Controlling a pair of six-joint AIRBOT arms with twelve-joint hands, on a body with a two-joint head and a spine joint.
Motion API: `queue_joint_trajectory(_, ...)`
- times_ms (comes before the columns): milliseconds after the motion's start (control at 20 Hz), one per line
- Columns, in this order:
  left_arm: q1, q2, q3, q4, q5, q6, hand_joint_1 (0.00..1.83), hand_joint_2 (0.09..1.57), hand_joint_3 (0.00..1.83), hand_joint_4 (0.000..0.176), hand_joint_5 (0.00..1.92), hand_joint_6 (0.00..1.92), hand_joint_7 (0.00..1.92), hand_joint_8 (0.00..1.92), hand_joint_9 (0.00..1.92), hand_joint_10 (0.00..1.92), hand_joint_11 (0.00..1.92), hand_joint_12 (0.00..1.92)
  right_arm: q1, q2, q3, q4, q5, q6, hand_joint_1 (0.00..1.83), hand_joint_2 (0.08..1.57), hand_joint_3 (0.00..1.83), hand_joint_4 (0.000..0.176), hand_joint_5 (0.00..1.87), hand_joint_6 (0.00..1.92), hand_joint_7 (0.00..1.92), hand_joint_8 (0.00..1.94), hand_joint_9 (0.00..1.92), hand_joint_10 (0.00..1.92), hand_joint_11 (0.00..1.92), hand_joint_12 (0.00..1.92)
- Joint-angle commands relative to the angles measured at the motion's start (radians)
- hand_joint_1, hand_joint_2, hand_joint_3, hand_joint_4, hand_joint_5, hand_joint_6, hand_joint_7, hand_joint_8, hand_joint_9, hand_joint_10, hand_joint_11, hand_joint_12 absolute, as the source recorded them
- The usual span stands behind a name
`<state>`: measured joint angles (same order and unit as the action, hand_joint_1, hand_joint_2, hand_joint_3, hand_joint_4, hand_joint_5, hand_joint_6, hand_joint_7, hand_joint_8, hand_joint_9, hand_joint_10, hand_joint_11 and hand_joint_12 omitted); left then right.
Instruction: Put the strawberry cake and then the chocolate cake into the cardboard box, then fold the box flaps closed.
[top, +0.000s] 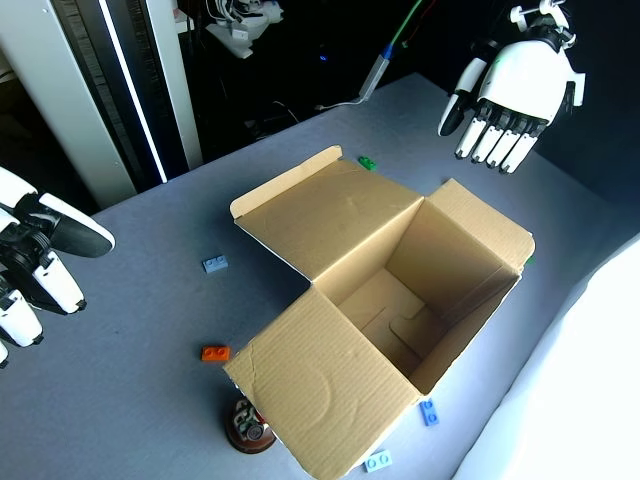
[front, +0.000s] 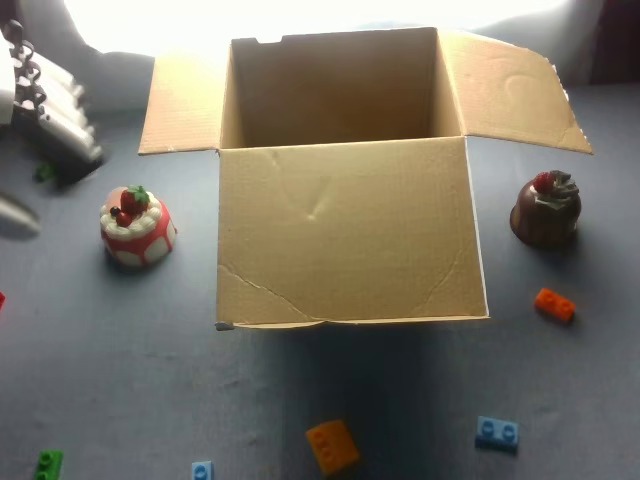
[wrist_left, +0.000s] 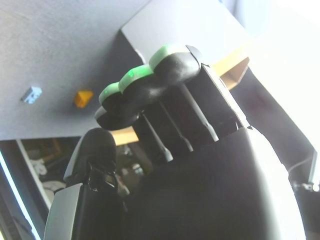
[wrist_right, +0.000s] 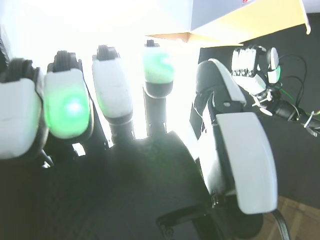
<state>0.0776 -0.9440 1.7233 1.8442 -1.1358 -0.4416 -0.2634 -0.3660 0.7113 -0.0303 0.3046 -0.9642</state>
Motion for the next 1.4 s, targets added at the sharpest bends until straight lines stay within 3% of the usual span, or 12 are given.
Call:
queue_joint_trajectory(0,-0.013,0.012,0.000,-0.090,-0.002,0.008,0.38,1.23,0.01,0.024,0.30,0.01,0.29,0.01,0.31,0.03,0.03,0.78,0.022,0.009,0.004,0.011,0.102,0.001,0.13,1.19,0.04,0.000,0.10,0.10,0.14,0.01,0.05,0.13,0.00,0.34)
queue_joint_trajectory(150,-0.016,0.011,-0.005,-0.077,-0.002,0.013,0.45,1.23,0.00,0.012,0.31,0.01,0.29,0.01,0.32,0.02,0.04,0.78,0.027,0.007,0.004,0.011,0.095,0.001,0.18,1.20,0.01,0.000,0.08,0.06,0.15,0.00,0.05,0.11,0.00,0.29)
queue_joint_trajectory(200,-0.017,0.012,-0.008,-0.074,-0.002,0.013,0.45,1.22,0.00,0.022,0.31,0.01,0.29,0.01,0.31,0.01,0.03,0.78,0.027,0.007,0.004,0.011,0.095,0.001,0.19,1.19,0.01,0.000,0.10,0.06,0.15,0.00,0.05,0.11,0.00,0.30)
queue_joint_trajectory(300,-0.032,0.012,-0.004,-0.057,0.001,0.013,0.42,1.21,0.00,0.019,0.32,0.00,0.30,0.00,0.31,0.00,0.05,0.73,0.027,0.007,0.004,0.011,0.095,0.000,0.20,1.20,0.00,0.000,0.12,0.04,0.13,0.00,0.05,0.08,0.00,0.15)
queue_joint_trajectory(400,-0.054,0.011,-0.006,-0.042,0.006,0.016,0.35,1.22,0.00,0.012,0.27,0.00,0.27,0.00,0.29,0.00,0.04,0.73,0.027,0.007,0.004,0.011,0.095,-0.001,0.15,1.19,0.00,0.000,0.09,0.03,0.11,0.00,0.05,0.08,0.00,0.13)
queue_joint_trajectory(600,-0.089,0.020,-0.041,0.006,0.014,0.016,0.35,1.13,0.00,0.018,0.15,0.00,0.16,0.00,0.18,0.00,0.00,0.69,0.027,0.009,0.004,0.011,0.095,-0.004,0.21,1.14,0.00,0.000,0.03,0.00,0.06,0.00,0.00,0.01,0.00,0.00)
queue_joint_trajectory(700,-0.090,0.021,-0.042,0.024,0.018,0.020,0.44,1.04,0.00,0.026,0.11,0.00,0.14,0.00,0.16,0.00,0.00,0.65,0.027,0.009,0.004,0.011,0.095,-0.005,0.23,1.09,0.00,0.000,0.02,0.01,0.05,0.01,0.02,0.01,0.00,0.00)
queue_joint_trajectory(900,-0.050,0.020,-0.046,0.038,0.036,0.051,0.49,0.98,0.00,0.017,0.06,0.00,0.07,0.00,0.09,0.00,0.00,0.55,0.029,0.009,0.004,0.011,0.095,-0.005,0.43,1.06,0.00,0.000,0.00,0.00,0.04,0.00,0.02,0.01,0.00,0.00)
queue_joint_trajectory(1050,-0.008,0.017,-0.049,0.038,0.054,0.075,0.57,0.97,0.00,0.029,0.07,0.01,0.08,0.00,0.08,0.00,0.00,0.53,0.032,0.008,0.004,0.011,0.095,-0.006,0.48,1.05,0.00,0.000,0.00,0.00,0.03,0.00,0.02,0.01,0.00,0.00)
queue_joint_trajectory(1200,0.053,0.004,-0.051,-0.001,0.080,0.090,0.49,1.00,0.00,0.022,0.05,0.00,0.05,0.00,0.04,0.00,0.00,0.49,0.032,0.008,0.004,0.011,0.095,-0.006,0.53,1.05,0.00,0.000,0.00,0.00,0.03,0.01,0.01,0.00,0.00,0.00)
queue_joint_trajectory(1350,0.088,-0.023,-0.031,-0.034,0.106,0.078,0.52,1.02,0.01,0.021,0.05,0.00,0.07,0.00,0.06,0.00,0.00,0.44,0.032,0.008,0.004,0.011,0.095,-0.006,0.57,1.06,0.00,0.000,0.00,0.00,0.04,0.01,0.01,0.00,0.00,0.00)
